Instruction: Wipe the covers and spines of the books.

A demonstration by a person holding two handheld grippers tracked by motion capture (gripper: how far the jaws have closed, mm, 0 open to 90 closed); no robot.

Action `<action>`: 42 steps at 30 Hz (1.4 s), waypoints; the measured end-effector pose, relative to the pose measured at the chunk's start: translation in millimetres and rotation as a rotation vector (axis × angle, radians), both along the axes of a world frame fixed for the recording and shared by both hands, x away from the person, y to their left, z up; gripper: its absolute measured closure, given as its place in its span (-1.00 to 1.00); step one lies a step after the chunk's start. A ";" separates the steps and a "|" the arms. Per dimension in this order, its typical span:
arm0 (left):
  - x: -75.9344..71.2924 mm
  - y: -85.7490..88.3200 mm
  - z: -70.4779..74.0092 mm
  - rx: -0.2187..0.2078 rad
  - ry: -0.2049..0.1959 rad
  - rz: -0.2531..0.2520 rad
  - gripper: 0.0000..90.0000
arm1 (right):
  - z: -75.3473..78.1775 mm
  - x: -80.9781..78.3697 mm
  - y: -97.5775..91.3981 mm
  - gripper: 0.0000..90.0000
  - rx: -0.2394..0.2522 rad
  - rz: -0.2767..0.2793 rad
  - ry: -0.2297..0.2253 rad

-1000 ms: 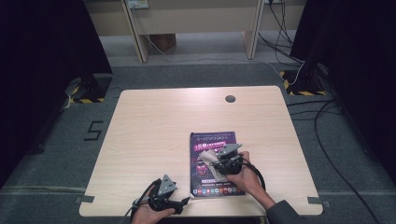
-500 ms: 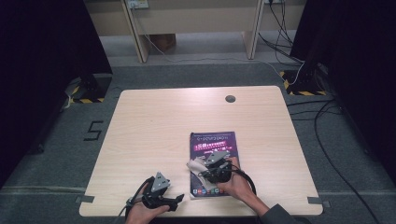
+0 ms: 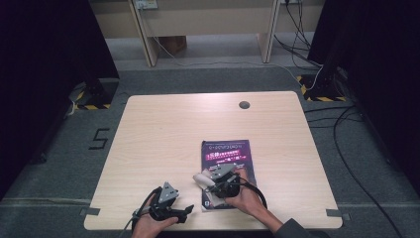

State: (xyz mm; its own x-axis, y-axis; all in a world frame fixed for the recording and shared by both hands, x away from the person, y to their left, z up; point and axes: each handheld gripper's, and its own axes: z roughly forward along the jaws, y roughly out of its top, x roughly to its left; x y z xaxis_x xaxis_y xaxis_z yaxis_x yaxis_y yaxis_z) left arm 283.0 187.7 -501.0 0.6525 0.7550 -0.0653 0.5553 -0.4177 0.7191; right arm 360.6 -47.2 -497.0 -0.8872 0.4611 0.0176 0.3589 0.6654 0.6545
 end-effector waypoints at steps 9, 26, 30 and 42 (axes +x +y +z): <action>0.8 1.6 1.7 -0.006 -0.009 0.009 -0.53 | 0.4 1.8 -1.1 0.66 -0.010 -0.021 -0.020; 5.9 17.9 6.1 -0.022 -0.024 0.069 -0.54 | -0.1 -22.4 13.9 0.66 0.007 0.073 0.014; 6.3 20.0 7.3 -0.022 -0.035 0.072 -0.55 | 0.2 -22.9 13.3 0.66 0.006 0.080 0.023; 6.4 20.7 7.2 -0.021 -0.037 0.081 -0.56 | 0.8 -29.4 14.6 0.66 0.006 0.116 0.036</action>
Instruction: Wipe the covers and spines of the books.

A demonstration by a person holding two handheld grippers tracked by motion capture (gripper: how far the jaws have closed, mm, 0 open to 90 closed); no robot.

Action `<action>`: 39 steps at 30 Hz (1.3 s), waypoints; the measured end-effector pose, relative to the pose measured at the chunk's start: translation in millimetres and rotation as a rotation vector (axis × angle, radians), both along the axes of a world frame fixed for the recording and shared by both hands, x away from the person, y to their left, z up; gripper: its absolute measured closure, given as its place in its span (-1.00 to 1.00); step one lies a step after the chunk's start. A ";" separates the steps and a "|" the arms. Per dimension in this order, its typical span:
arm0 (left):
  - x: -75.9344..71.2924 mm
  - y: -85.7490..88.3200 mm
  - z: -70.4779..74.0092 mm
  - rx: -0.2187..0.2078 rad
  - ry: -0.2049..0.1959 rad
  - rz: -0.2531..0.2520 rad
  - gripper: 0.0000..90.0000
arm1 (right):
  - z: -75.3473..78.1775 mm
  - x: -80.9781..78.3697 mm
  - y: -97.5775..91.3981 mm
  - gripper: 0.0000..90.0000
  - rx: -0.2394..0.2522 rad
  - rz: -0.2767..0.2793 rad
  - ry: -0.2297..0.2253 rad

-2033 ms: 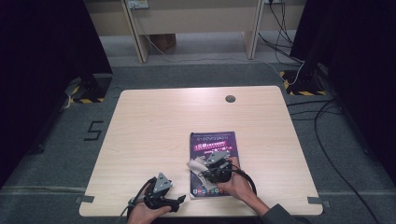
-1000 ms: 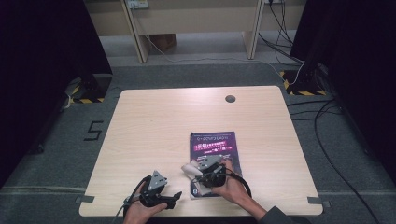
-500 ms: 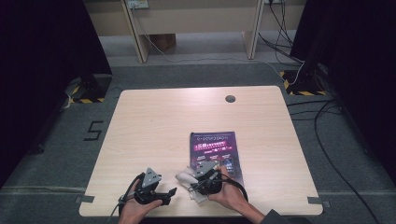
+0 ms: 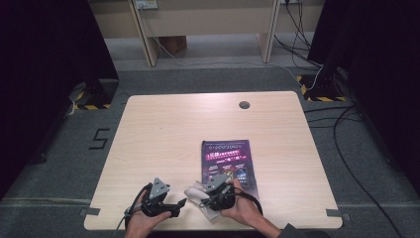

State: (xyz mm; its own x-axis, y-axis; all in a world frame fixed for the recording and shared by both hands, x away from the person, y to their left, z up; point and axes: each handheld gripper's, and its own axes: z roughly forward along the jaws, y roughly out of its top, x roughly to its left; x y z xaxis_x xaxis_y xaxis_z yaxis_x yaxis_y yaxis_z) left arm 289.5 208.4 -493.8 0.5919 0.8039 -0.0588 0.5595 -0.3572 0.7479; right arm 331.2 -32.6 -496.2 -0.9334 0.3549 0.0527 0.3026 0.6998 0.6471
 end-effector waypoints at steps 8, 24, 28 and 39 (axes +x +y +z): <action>-0.2 -0.5 -0.7 -0.002 0.002 0.001 -0.55 | 0.6 3.5 -9.1 0.67 -0.011 -0.022 -0.007; -1.0 -2.1 -1.5 0.003 0.008 -0.004 -0.56 | 0.4 3.8 -20.5 0.67 -0.005 -0.037 0.006; -1.3 -2.7 -2.1 0.006 0.010 -0.008 -0.55 | 0.9 7.3 -32.9 0.67 -0.012 -0.069 0.001; -1.6 -3.9 -3.0 0.006 0.010 -0.012 -0.56 | 1.6 14.4 -70.2 0.67 -0.016 -0.170 -0.007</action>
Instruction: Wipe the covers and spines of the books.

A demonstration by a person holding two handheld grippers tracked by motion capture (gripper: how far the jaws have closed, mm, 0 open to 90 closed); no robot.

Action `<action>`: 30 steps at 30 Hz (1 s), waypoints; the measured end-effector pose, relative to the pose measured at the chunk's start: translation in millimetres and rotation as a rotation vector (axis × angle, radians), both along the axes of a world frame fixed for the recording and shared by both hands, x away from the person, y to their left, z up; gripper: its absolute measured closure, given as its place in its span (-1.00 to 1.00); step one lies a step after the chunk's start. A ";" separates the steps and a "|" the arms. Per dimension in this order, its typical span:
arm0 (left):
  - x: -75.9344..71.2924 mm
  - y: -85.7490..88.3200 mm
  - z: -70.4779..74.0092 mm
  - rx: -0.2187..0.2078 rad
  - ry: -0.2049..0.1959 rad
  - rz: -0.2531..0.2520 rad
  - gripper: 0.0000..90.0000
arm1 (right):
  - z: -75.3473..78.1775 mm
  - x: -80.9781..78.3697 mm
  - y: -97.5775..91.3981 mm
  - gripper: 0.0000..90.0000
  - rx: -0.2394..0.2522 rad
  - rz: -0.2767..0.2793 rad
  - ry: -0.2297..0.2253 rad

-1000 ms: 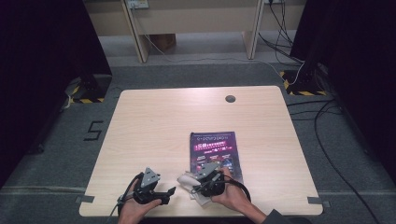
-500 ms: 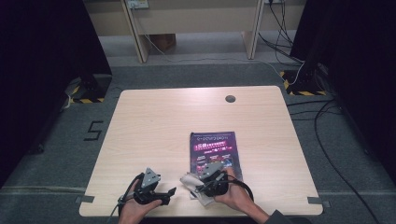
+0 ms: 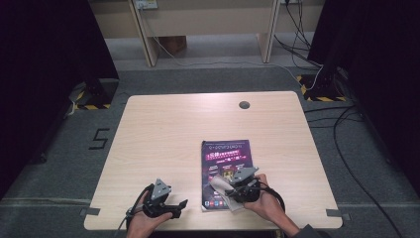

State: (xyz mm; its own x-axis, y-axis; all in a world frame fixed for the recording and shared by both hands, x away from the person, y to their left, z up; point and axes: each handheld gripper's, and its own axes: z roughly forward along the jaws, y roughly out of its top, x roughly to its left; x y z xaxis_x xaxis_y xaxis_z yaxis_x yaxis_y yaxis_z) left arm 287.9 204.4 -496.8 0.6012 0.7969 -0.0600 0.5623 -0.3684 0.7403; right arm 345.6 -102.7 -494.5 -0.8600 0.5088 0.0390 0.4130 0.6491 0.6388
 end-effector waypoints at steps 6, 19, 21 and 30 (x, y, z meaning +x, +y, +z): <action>0.0 -0.5 -0.1 0.004 0.002 -0.002 -0.55 | -0.4 -6.0 -0.2 0.67 0.007 0.014 0.001; 0.0 -1.0 0.0 -0.001 0.001 0.000 -0.55 | -0.6 -11.6 -18.2 0.67 0.008 -0.007 -0.006; -0.2 -0.8 -0.6 0.004 0.004 -0.002 -0.56 | -0.6 -10.9 -26.1 0.67 0.010 -0.031 -0.007; 0.1 -2.8 -1.6 0.004 0.004 -0.007 -0.56 | -0.8 -19.1 -38.5 0.67 0.022 -0.043 0.003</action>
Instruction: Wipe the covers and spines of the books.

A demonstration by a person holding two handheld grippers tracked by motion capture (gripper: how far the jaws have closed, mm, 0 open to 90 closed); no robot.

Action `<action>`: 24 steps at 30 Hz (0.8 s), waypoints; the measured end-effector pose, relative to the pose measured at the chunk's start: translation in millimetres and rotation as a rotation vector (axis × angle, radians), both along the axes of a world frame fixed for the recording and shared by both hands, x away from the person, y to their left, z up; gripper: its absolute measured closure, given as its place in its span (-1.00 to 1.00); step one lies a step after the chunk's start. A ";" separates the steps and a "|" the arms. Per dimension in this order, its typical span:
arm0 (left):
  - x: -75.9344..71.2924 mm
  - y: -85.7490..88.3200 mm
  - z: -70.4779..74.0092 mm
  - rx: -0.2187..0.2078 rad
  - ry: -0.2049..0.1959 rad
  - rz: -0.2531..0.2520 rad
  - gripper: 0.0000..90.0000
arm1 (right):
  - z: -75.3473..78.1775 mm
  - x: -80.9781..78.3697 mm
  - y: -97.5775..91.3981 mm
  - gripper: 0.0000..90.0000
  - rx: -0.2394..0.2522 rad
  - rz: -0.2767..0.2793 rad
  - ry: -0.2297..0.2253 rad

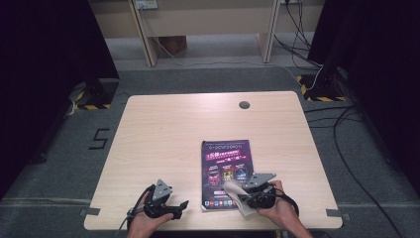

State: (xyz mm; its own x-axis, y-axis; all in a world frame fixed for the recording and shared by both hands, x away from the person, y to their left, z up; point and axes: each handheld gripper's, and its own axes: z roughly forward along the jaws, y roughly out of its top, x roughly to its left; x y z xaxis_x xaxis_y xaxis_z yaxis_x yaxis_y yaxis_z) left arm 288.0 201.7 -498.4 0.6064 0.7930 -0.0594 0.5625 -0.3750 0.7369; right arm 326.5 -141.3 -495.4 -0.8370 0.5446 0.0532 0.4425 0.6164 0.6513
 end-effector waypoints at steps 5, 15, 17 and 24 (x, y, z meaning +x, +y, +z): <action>-0.9 -2.9 -0.8 0.009 0.002 -0.010 -0.55 | -0.7 -2.9 -3.6 0.67 0.004 -0.004 -0.008; -1.4 -16.0 -3.2 -0.018 -0.007 -0.025 -0.54 | -0.2 -2.2 -17.1 0.67 -0.007 -0.047 -0.026; -0.5 -23.8 -3.8 -0.024 -0.014 -0.038 -0.53 | -0.6 -4.3 -18.9 0.67 0.002 -0.049 -0.015; 1.1 -51.6 -5.9 -0.030 -0.042 -0.085 -0.51 | -1.1 -3.7 -20.6 0.67 0.008 -0.051 -0.016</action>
State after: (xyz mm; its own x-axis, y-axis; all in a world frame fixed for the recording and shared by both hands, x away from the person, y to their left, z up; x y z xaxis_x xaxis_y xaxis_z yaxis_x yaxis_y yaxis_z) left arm 289.1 150.0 -504.3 0.6738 0.7368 -0.0551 0.4976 -0.3974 0.7710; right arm 322.8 -161.9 -496.5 -0.8088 0.5864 0.0447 0.4628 0.5878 0.6636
